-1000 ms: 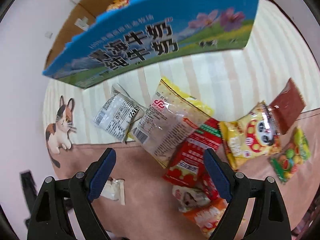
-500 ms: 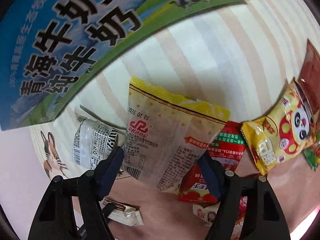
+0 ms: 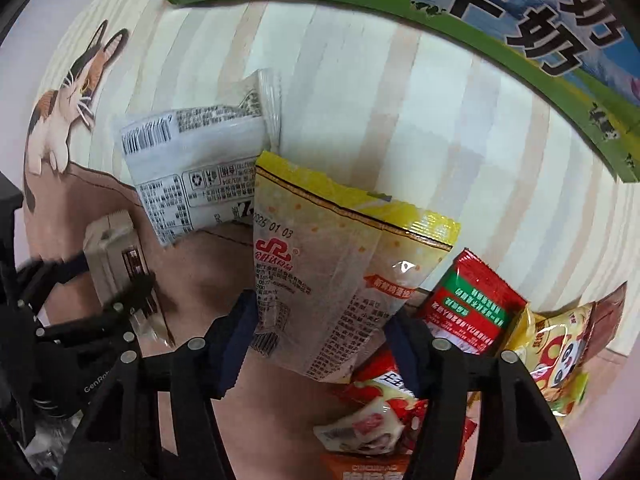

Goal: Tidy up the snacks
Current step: 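Grasp white wafer pack with left tool while right tool grasps cream biscuit bag, then carry both packs into the cardboard box and open both tools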

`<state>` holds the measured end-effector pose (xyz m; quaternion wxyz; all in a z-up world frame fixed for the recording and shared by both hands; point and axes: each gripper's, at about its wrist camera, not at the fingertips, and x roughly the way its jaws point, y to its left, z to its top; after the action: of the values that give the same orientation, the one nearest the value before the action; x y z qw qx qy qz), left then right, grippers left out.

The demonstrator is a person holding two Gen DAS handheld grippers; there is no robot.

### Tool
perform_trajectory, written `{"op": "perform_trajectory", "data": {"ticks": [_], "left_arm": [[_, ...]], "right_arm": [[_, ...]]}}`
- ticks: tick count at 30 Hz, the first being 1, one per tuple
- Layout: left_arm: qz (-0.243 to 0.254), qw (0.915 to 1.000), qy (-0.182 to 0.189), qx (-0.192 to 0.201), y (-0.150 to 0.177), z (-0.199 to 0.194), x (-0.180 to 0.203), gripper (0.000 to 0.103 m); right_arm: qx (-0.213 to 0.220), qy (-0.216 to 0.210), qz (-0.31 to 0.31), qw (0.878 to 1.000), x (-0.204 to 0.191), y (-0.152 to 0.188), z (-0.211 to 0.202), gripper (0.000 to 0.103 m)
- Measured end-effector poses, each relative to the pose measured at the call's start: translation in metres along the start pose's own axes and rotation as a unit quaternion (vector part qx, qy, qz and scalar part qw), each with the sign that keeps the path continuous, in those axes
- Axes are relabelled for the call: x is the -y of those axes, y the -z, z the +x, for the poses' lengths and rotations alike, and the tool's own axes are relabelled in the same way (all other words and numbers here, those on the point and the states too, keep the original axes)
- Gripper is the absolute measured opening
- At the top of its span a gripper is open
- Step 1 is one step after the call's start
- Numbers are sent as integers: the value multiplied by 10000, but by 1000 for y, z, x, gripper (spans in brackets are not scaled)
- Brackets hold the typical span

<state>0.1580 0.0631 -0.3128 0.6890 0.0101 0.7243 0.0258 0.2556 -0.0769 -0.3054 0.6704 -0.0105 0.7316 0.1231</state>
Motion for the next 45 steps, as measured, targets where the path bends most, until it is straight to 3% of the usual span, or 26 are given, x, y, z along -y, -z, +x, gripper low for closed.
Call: {"op": "perform_trajectory", "data": {"ticks": [3,6,8,10,16,19,22,24,26,32,36,39,43,45], "left_arm": [[-816,9950,489,-301,6,12,-19,68],[-1085,9922,555,-277,10,16,-20,68],[-924,9941,517,-225,12,16,-19,68],[-582,9975,387,-134,14,13,-15,58],[156,9997,-75,-193,51,17,-6,58],[178,9992,-69,-358,71,25,-11,58],[60,9989,66,-465,77,36,-13,60],[-108,9987,185,-471,77,42,-24,63],[-300,9978,322,-504,77,49,-35,66],[-618,9959,416,-504,55,47,-85,66],[-685,9960,414,-407,51,53,-97,64],[-626,9965,383,-390,73,46,-90,64],[-544,9974,316,-355,73,37,-79,62],[-457,9981,254,-315,72,32,-64,59]], "right_arm": [[46,-333,614,9975,8,-5,6,75],[16,-346,873,9956,9,-4,14,72],[51,-188,753,9970,0,-1,15,64],[37,-93,519,9986,-12,6,15,59],[-503,-158,-200,9984,-38,40,26,54],[-820,-307,-305,9957,-44,61,35,54],[-797,-236,-268,9962,-47,67,38,58],[-784,-294,-48,9965,-49,61,42,75],[-786,-462,237,9955,-43,65,47,78],[-764,-385,360,9957,-28,57,46,77],[-667,-93,344,9971,-47,62,56,66],[-644,4,316,9974,-52,60,67,63],[-645,56,273,9975,-54,66,65,62],[-619,82,270,9977,-57,69,67,55]]}}
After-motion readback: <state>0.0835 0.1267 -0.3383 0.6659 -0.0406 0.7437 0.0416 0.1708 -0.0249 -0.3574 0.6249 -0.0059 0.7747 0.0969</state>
